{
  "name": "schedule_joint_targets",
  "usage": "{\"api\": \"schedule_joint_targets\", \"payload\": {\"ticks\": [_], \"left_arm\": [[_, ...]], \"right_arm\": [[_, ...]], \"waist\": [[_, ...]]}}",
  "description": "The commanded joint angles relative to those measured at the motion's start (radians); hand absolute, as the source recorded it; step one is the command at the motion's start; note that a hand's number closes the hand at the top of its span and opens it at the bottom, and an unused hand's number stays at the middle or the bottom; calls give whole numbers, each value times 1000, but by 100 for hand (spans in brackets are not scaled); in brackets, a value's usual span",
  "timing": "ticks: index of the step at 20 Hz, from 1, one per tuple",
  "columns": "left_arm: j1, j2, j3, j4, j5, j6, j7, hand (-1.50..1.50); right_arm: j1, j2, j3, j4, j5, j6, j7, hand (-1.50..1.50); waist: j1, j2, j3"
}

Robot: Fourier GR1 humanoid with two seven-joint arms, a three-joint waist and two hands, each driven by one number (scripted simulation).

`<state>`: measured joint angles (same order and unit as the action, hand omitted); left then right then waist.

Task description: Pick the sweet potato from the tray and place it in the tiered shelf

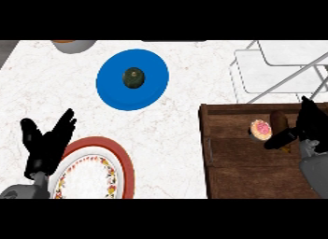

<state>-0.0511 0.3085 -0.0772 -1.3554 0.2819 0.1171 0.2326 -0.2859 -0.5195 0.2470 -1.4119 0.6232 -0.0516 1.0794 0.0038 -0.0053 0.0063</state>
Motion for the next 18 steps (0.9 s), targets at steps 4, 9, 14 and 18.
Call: {"api": "schedule_joint_targets", "payload": {"ticks": [4,9,14,18], "left_arm": [[45,-41,-1,-12,-45,-1,16,0],[21,-59,3,11,-52,0,15,0],[48,-22,19,-38,-38,-26,46,0],[-9,-8,64,47,-15,-70,21,0]], "right_arm": [[-3,60,-72,39,70,15,-9,-150],[52,98,-56,126,54,18,-133,150],[24,128,-6,151,36,73,-191,150],[56,126,-12,97,43,56,-238,150]], "waist": [[0,5,-6],[0,6,-6],[10,6,-5],[-2,6,-6]]}}
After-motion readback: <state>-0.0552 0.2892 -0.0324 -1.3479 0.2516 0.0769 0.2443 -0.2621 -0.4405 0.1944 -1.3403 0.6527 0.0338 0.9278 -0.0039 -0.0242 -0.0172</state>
